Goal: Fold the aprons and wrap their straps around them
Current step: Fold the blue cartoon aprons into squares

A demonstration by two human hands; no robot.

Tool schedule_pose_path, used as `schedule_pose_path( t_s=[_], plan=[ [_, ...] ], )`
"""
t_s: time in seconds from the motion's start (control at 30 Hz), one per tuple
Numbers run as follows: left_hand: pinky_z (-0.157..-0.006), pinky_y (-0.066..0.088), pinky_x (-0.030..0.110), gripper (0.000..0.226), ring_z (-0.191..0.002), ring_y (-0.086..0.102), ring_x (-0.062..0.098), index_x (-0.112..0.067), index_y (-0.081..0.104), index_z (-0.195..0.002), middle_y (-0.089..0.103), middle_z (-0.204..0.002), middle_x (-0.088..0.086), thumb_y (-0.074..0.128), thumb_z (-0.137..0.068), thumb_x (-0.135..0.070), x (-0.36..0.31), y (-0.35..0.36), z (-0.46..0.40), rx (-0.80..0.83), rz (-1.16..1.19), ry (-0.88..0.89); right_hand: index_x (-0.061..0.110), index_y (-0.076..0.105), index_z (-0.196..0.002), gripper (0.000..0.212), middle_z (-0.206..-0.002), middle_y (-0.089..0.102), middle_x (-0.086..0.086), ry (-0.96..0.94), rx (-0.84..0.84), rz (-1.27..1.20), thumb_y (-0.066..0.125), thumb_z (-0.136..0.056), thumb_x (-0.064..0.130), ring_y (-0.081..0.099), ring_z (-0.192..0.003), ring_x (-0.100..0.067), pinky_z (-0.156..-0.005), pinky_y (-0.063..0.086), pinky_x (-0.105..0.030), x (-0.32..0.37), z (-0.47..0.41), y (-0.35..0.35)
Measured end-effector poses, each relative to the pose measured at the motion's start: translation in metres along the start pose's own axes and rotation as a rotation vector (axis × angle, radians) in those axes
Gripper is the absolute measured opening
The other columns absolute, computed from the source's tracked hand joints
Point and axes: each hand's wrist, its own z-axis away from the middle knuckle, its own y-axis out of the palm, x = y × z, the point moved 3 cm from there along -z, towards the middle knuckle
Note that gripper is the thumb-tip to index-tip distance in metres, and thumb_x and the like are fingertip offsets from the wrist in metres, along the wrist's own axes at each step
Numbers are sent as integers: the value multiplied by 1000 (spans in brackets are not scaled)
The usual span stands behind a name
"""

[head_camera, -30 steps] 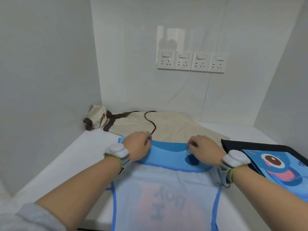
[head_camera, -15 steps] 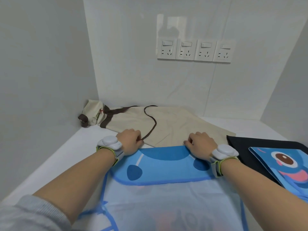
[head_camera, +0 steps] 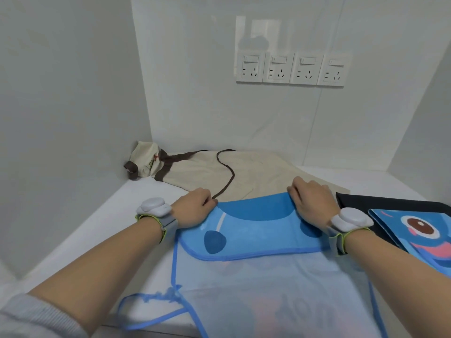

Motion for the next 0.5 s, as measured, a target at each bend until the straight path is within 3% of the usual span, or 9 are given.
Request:
schedule_pose_path(
  t_s=[0.07, 0.13, 0.27, 0.4, 0.5],
  plan=[
    [-72, 40, 36, 28, -71, 49, 18, -18, 42, -88, 54, -77, 0, 41, -100, -43, 1, -5, 2, 22, 91, 23, 19, 43, -85, 28, -70, 51, 3, -3, 34, -7, 34, -102, 39, 49, -79, -29, -74, 31, -39, -7, 2, -7],
    [-67, 38, 33, 27, -68, 49, 16, -17, 43, -92, 54, -74, -1, 40, -100, -43, 2, -13, 2, 35, 18, 59, 21, 45, -85, 30, -71, 53, 5, -32, 72, 26, 32, -102, 41, 49, -78, -26, -76, 31, -38, -16, 4, -13],
    [-85, 39, 37, 32, -91, 53, 25, -16, 45, -89, 51, -90, 2, 30, -104, -41, 4, -25, -5, 52, -205, 100, 22, 40, -81, 32, -72, 52, 5, -93, 96, 97, 26, -102, 42, 45, -73, -24, -74, 29, -36, -23, 6, -15],
    [-83, 30, 37, 28, -97, 48, 25, -20, 42, -91, 49, -95, 1, 28, -103, -40, 10, -29, -12, -46, -400, 52, 22, 37, -82, 32, -77, 54, 3, -59, 144, 99, 22, -103, 41, 48, -78, -25, -79, 35, -39, -24, 6, -9],
    [-86, 28, 37, 19, -99, 46, 24, -19, 42, -92, 50, -93, -1, 28, -99, -30, 15, -25, -15, -71, -420, 68, 21, 39, -84, 29, -81, 54, 3, -43, 173, 79, 24, -103, 37, 46, -83, -24, -80, 35, -41, -27, 6, -5]
  ],
)
